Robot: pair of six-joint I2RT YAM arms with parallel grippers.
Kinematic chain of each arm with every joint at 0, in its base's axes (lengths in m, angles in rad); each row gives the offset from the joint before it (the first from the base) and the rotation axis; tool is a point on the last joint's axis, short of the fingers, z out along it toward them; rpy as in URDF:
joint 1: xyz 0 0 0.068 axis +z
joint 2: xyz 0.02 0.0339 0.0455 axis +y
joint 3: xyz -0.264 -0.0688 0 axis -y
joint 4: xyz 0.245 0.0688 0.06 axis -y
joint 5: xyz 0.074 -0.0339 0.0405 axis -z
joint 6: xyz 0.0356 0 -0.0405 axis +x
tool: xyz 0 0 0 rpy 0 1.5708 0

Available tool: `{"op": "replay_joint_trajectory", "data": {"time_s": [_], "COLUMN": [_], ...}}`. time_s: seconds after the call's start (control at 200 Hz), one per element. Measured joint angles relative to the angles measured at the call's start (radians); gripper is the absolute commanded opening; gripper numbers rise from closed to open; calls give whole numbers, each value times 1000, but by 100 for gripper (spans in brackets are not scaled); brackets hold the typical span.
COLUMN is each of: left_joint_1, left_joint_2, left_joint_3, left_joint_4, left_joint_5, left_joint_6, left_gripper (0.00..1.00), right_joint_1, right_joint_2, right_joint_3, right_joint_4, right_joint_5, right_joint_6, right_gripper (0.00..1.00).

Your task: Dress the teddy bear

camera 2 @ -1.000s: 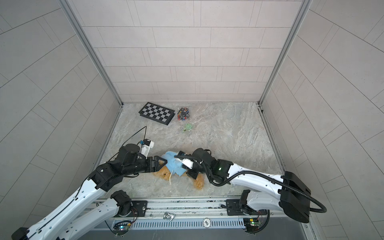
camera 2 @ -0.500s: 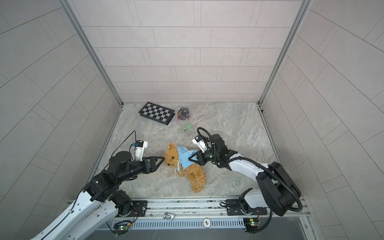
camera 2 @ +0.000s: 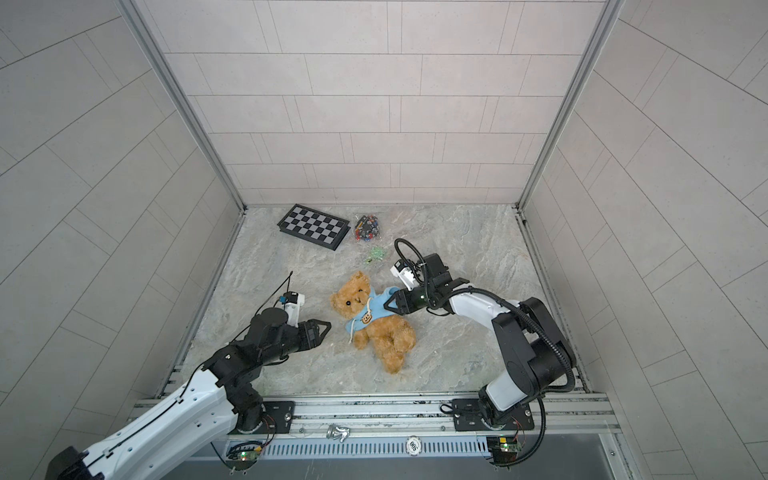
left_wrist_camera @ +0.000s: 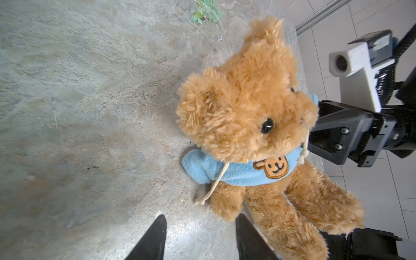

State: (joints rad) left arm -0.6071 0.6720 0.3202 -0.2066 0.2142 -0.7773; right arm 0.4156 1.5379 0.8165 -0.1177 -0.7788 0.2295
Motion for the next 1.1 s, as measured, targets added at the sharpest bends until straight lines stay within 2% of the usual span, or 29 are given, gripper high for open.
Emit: {"op": "replay_joint_trajectory", "data": {"time_s": [0.11,0.3,0.431,0.531,0.741,0.876,0.996,1.101], "left_joint_1": [0,0,-13,-50,-126,-127,-127,-127], "left_joint_2": [11,14,70,134,239,218,181,176], "left_joint_3": [-12,-37,-40,-40,-64,-76,-75,-56], "left_joint_4": [39,80,126,183,317,330,327,306], "left_joint_5": [0,1,0,0,-14,-34,-51,-63], "left_joint_6": [-5,-12,-11,-15,-60,-71,-51,-13], "left_gripper": [49,47,48,48,44,44,45,47], "right_joint_1": [-2,21,108,192,406,449,436,398], "right_joint_2": [-57,-257,-395,-431,-309,-191,-90,-15], "right_joint_3": [9,37,72,122,233,243,232,222], "right_joint_4": [-95,-249,-313,-357,-362,-325,-306,-304], "right_joint_5": [106,308,443,509,593,600,611,602], "right_joint_6": [-28,-73,-90,-94,-94,-90,-81,-64], "right_gripper": [70,74,77,77,77,75,66,47]}}
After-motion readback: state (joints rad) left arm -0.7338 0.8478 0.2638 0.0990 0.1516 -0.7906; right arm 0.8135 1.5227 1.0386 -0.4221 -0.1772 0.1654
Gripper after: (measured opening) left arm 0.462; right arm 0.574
